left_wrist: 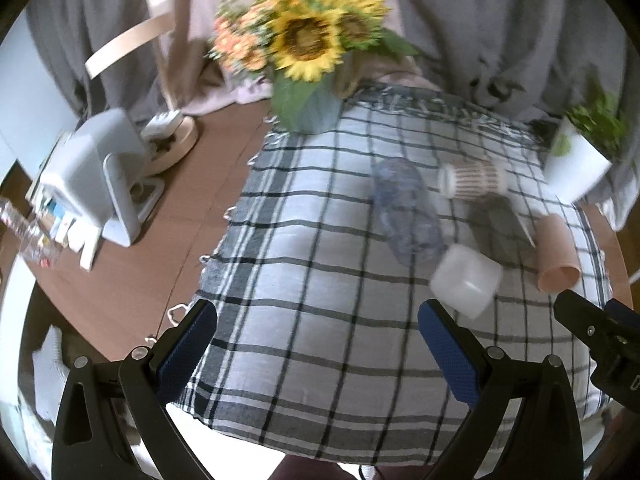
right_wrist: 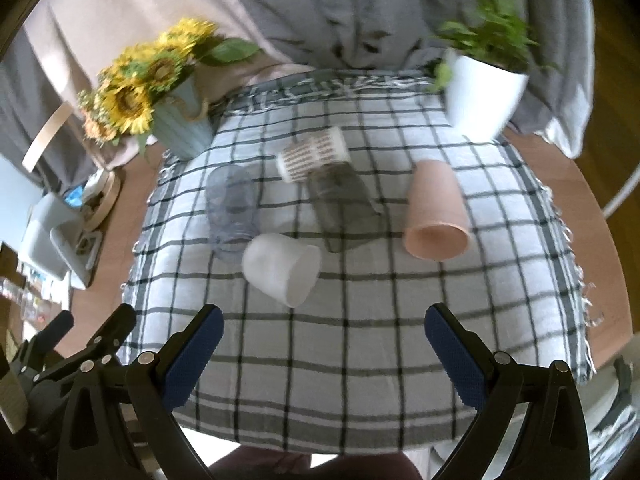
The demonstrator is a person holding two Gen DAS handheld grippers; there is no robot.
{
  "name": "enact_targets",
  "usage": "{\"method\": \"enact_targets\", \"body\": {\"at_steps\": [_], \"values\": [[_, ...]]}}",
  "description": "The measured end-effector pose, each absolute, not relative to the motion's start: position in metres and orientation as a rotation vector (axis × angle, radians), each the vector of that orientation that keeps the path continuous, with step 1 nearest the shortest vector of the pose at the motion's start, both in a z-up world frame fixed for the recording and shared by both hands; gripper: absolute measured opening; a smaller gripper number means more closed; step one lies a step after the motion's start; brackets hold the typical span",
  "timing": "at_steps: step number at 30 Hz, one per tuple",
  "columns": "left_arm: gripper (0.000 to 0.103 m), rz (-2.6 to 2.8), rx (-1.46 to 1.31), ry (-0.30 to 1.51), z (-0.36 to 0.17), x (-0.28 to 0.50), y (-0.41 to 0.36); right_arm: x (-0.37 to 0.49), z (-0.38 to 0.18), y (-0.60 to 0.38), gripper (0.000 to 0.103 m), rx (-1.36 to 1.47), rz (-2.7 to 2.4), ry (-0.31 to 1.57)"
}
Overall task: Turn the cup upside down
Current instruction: 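Reach the right tool to the clear plastic cup and close on it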
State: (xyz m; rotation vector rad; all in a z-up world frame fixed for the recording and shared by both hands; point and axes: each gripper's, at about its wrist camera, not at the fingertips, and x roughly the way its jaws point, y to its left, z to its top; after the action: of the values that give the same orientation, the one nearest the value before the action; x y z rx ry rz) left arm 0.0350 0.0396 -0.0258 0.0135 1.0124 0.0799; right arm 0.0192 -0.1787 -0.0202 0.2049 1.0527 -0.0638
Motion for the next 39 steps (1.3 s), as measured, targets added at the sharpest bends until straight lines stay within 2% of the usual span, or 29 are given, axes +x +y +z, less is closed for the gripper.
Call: {"method": "enact_targets", "body": {"at_steps": [13, 39], "values": [[0.103, 0.209, -0.039, 1.067, -0.041, 0.077, 0.087, 0.101, -0.028, -0.121, 0.101, 0.099, 0.071, 1.047], [0.102, 0.189, -0.078, 1.249, -0.1, 0.164, 0.12, 0.215, -0.114, -0.077, 0.098, 0.124, 0.073, 1.329]]}}
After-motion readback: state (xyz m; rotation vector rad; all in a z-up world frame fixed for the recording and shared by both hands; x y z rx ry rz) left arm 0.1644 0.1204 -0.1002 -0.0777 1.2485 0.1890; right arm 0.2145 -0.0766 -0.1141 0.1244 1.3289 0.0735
